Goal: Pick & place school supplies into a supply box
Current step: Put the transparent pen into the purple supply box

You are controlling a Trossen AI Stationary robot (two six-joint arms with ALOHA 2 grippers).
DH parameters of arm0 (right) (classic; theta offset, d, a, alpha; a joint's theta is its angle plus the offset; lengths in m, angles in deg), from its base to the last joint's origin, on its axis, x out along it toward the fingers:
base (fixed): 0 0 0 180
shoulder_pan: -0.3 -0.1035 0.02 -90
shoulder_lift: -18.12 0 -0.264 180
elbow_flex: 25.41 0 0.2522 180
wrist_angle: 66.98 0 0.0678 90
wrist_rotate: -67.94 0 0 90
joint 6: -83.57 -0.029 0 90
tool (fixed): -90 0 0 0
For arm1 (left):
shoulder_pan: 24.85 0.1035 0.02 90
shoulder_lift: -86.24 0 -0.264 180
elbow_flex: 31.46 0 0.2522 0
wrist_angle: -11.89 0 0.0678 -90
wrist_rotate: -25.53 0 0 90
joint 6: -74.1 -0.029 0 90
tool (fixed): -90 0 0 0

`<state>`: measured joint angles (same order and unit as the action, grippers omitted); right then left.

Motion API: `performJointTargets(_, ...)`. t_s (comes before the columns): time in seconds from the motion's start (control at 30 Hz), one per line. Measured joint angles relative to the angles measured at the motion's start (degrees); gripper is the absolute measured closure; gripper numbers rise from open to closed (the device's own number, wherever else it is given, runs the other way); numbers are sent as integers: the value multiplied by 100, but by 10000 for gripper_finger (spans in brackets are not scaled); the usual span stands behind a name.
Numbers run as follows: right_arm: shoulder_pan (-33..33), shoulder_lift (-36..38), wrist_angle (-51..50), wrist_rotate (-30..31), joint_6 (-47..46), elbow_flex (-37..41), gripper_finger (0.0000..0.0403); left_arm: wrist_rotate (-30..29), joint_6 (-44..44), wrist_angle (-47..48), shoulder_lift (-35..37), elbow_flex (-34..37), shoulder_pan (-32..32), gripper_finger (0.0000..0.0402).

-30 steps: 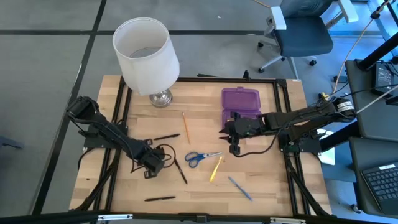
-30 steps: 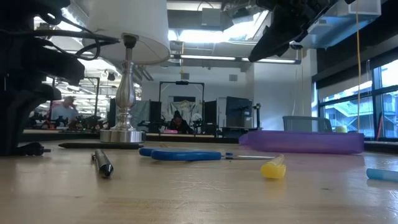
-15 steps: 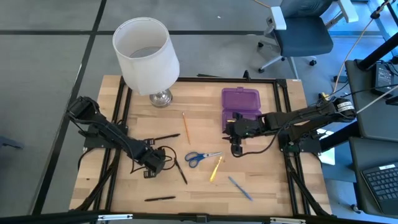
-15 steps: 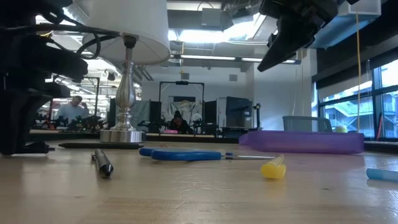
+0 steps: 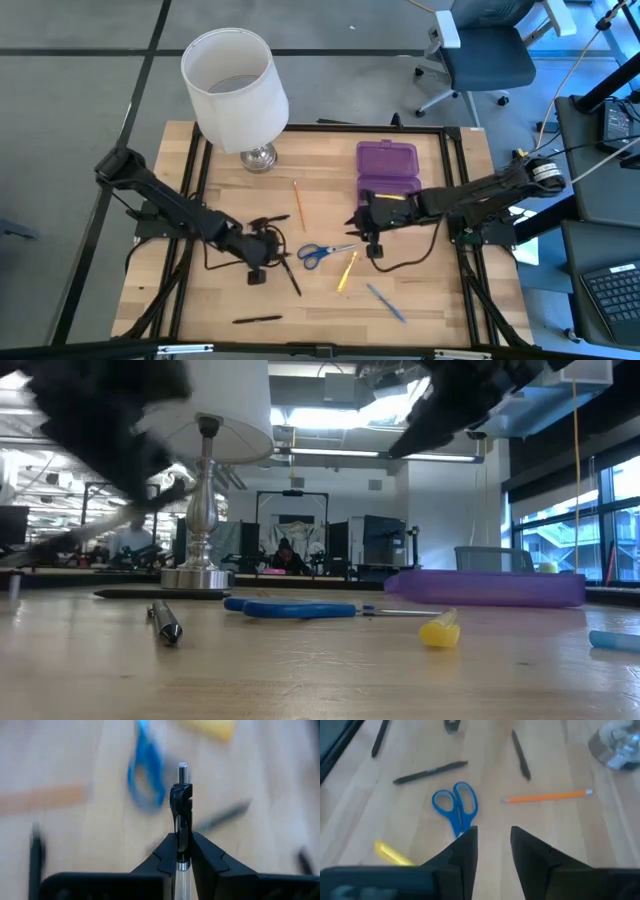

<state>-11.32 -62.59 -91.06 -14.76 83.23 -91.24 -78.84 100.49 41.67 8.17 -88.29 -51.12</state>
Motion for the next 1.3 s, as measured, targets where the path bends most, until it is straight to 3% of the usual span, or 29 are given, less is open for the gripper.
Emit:
performJointTargets(0.2,3,-580,1051,4,444,-2,281,90,-2141,-2054,36,-4,348,375)
performJointTargets(0.43,1,-858,1854,-244,1060,-2,281,293,-3981,-2990,33,-7,723,372)
performJointTargets(0.63,-17,-1118,2770,-1441,1440,-2,281,1290,-4292,-3746,18,-9,1088,370)
performJointTargets(0.8,-6,-1246,2837,-1446,1550,-2,281,1964,-4184,-3897,18,-9,1192,371)
performJointTargets(1.3,40,-1348,4273,-1450,1587,-2,281,1729,-4645,-4218,14,-9,1187,368)
